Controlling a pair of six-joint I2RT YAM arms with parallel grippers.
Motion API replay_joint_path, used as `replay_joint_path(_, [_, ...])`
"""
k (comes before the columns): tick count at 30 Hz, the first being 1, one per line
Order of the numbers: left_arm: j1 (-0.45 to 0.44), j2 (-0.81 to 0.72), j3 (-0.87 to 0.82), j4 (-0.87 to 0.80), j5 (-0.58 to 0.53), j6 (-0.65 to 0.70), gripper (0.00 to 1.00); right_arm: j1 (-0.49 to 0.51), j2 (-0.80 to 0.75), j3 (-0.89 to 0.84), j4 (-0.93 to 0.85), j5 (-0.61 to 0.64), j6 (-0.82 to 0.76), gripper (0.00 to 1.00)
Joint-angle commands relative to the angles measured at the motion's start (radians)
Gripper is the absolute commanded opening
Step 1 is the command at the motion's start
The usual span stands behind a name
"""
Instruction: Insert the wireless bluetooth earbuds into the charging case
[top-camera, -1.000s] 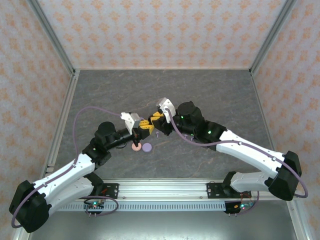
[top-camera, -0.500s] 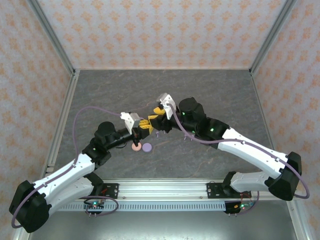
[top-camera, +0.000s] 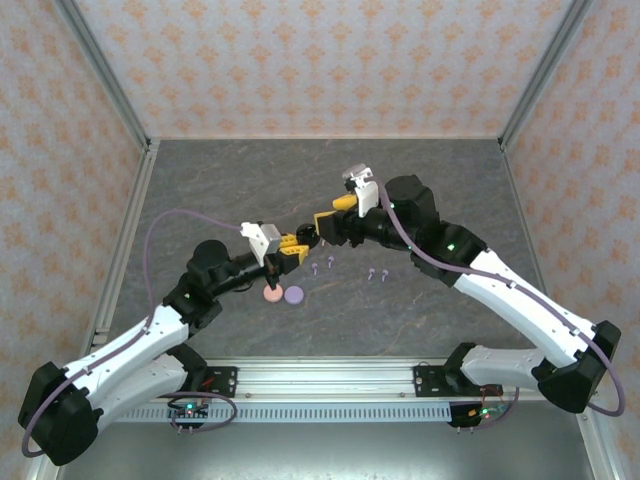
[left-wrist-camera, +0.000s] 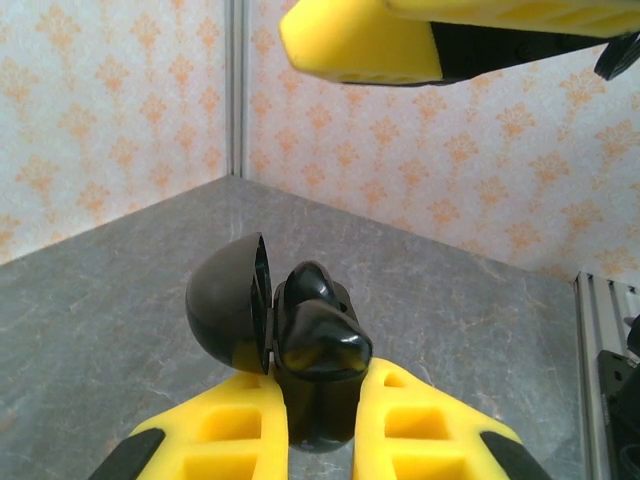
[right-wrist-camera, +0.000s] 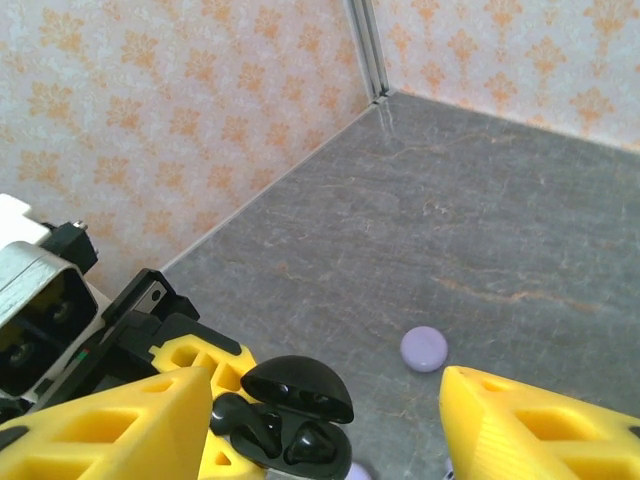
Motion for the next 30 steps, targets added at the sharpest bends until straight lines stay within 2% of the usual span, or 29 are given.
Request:
replay_joint_path(1, [-0.009,-0.008,0.055,-0.019,0.009,0.07,0.0,-0.012,0.038,0.067,-0.09,-0.023,0.053,0.65])
replay_joint_path(11, [-0.011,0.012,0.083,-0.072,0.011,0.097,0.0,-0.012,0.097,0.106,-0.134,-0.017,0.051,0.68])
replay_joint_path(14, [-0.012,0.02,0.086,-0.077,0.018,0.095,0.0,-0.012,0.094,0.097,-0.134,-0.021,0.049,0.75])
replay_joint_path(19, [-0.014,0.036,0.091,-0.08,0.023,0.095,0.0,-0.012,0.106,0.088,-0.121,-0.055,0.048,0.93])
replay_joint_path(22, [-0.016,0.045,0.097,-0.078,0.025,0.094,0.0,-0.012,0.125,0.096,-0.133,-0.049,0.043,1.0])
replay_joint_path(30, [-0.023,0.059,0.105,-0.072,0.024,0.089,0.0,-0.012,0.167,0.103,-0.154,-0.061,0.031,0.99])
